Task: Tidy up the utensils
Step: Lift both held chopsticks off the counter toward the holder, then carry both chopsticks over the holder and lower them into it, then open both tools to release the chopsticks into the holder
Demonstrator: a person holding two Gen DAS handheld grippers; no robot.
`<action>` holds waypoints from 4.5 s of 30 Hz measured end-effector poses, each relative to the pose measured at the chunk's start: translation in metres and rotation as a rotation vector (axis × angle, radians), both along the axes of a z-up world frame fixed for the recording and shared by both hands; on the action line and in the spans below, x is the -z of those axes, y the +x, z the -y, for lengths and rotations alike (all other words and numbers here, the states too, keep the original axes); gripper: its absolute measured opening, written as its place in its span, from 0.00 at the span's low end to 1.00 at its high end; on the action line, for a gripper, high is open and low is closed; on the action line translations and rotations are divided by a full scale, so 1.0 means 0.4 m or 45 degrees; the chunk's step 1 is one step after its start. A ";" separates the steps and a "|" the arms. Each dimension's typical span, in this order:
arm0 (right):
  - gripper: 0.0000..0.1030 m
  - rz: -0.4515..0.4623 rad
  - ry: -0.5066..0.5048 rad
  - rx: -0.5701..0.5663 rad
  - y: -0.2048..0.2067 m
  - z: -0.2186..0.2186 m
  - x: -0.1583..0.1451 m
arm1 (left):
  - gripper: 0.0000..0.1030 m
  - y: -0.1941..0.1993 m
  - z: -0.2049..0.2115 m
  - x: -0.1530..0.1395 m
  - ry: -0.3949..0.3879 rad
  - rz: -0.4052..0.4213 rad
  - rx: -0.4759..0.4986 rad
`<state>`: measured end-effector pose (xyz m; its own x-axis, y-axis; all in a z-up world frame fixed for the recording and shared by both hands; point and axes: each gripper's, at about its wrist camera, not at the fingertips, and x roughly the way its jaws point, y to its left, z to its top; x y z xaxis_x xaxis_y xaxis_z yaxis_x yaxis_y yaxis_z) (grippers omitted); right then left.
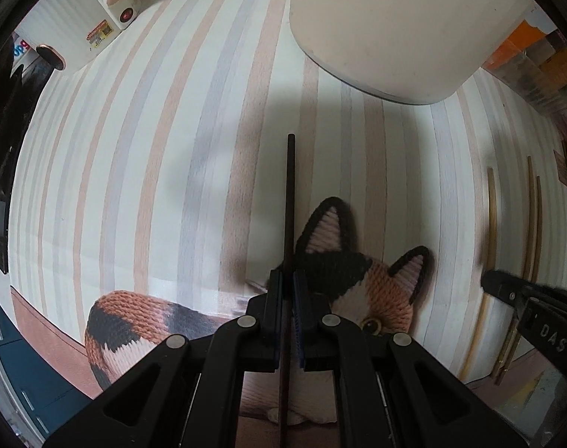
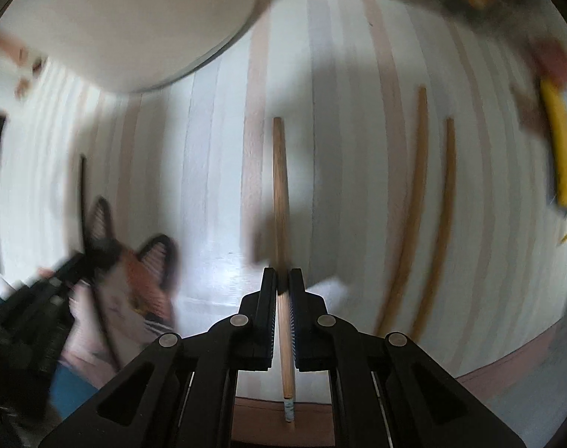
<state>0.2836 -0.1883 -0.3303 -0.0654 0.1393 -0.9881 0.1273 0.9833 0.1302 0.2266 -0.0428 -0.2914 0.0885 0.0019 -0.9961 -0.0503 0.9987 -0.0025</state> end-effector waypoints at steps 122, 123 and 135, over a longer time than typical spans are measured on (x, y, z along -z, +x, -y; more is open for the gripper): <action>0.61 1.106 0.066 0.195 0.286 0.083 -0.759 | 1.00 0.203 -0.092 -0.793 -0.017 0.812 -0.118; 0.65 1.100 0.063 0.214 0.264 0.095 -0.753 | 1.00 0.191 -0.092 -0.783 -0.004 0.813 -0.121; 0.83 0.824 0.012 0.351 0.076 0.227 -0.512 | 1.00 0.094 -0.066 -0.507 0.142 0.560 -0.111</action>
